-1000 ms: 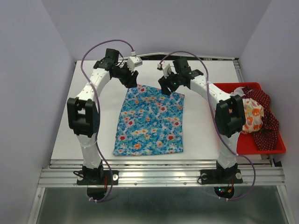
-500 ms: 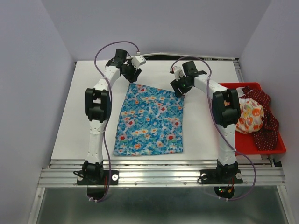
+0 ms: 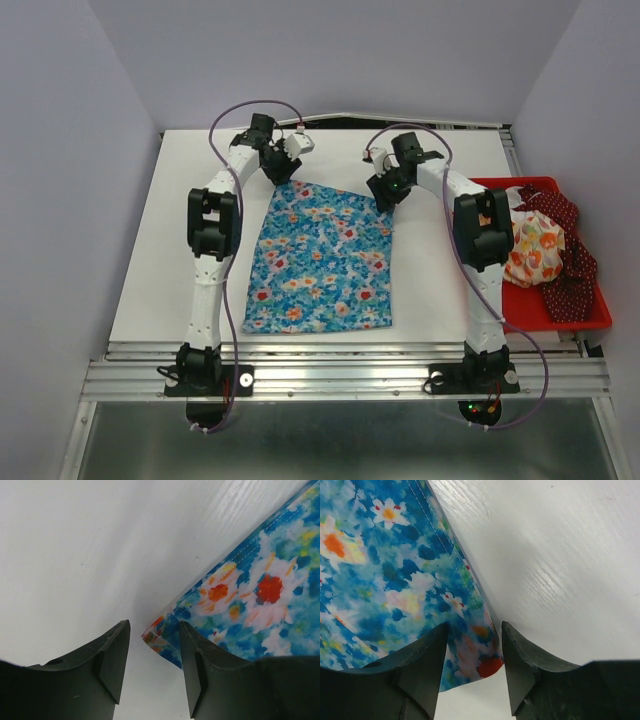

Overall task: Fold and stack the skirts
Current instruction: Fold the skirt

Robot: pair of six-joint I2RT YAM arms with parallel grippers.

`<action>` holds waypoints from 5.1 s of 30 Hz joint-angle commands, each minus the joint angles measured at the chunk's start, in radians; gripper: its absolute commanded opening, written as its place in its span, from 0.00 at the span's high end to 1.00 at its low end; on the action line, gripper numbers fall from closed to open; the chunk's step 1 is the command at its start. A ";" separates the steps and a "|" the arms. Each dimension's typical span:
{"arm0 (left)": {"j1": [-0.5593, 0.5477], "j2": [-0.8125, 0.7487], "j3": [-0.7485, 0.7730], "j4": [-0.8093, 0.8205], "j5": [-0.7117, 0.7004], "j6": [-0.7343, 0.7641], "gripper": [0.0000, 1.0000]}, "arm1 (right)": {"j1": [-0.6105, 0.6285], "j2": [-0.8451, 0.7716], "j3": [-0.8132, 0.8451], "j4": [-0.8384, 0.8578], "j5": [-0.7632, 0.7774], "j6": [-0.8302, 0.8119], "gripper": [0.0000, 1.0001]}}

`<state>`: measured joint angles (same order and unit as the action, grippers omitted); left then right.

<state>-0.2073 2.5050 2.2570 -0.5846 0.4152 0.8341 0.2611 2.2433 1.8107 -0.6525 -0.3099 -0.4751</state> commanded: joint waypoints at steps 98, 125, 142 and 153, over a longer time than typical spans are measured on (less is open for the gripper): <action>-0.187 -1.049 -1.438 0.164 -0.042 0.177 0.56 | 0.296 -0.588 -0.772 0.180 -0.002 -0.263 0.47; -0.181 -1.212 -1.367 -0.026 -0.072 0.229 1.00 | 0.342 -0.666 -0.660 0.028 -0.018 -0.232 0.99; -0.187 -1.149 -1.485 0.138 -0.093 0.186 0.57 | 0.391 -0.642 -0.890 0.186 0.051 -0.277 0.99; -0.225 -1.026 -1.465 0.195 -0.102 0.198 0.75 | 0.391 -0.649 -0.838 0.162 0.049 -0.264 0.99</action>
<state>-0.4217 1.4422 0.7769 -0.3912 0.3107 1.0191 0.6487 1.6123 0.9344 -0.5095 -0.2832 -0.7334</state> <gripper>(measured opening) 0.365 0.022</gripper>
